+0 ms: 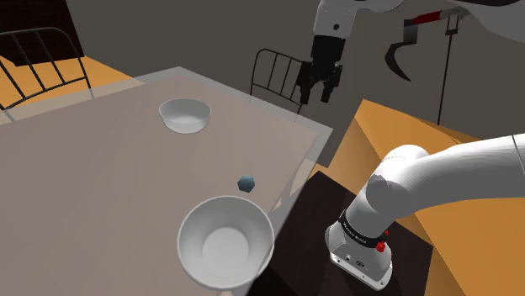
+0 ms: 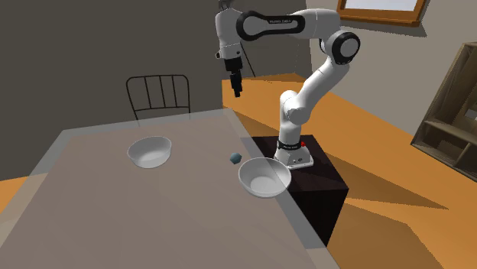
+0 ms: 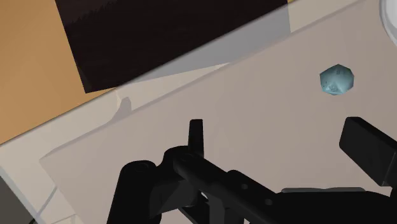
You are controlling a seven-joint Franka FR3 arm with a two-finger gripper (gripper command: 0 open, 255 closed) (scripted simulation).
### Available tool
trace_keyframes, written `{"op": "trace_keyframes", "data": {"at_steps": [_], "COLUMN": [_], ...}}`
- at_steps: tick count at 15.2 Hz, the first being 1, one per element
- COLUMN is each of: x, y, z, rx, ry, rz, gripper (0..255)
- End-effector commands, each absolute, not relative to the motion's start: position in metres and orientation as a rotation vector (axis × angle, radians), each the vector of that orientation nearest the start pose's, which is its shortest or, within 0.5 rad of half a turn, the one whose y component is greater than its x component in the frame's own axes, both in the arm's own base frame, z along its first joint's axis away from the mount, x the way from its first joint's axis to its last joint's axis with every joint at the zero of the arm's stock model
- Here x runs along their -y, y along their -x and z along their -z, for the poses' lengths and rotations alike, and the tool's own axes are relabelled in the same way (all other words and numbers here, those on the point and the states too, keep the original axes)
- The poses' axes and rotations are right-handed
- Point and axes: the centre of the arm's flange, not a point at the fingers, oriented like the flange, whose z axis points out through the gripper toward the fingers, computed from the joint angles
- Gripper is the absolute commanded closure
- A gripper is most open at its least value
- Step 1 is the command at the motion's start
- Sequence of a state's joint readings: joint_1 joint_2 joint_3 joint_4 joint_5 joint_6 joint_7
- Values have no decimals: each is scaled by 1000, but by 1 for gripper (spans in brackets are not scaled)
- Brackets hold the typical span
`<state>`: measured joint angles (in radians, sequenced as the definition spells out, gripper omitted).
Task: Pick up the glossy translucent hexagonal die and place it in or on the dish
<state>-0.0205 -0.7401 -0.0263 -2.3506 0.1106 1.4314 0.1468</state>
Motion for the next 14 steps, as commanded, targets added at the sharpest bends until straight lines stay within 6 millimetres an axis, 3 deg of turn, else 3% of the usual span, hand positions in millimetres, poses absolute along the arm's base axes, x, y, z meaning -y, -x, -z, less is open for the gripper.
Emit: {"op": "trace_keyframes", "data": {"at_steps": [1,14], "x": [3,-121], "y": [-302,-307], "z": [-569,-453], "rx": [-270,-467], "ry": [2998,2982], "rz": [-280,-195], "gripper": [0,0]}}
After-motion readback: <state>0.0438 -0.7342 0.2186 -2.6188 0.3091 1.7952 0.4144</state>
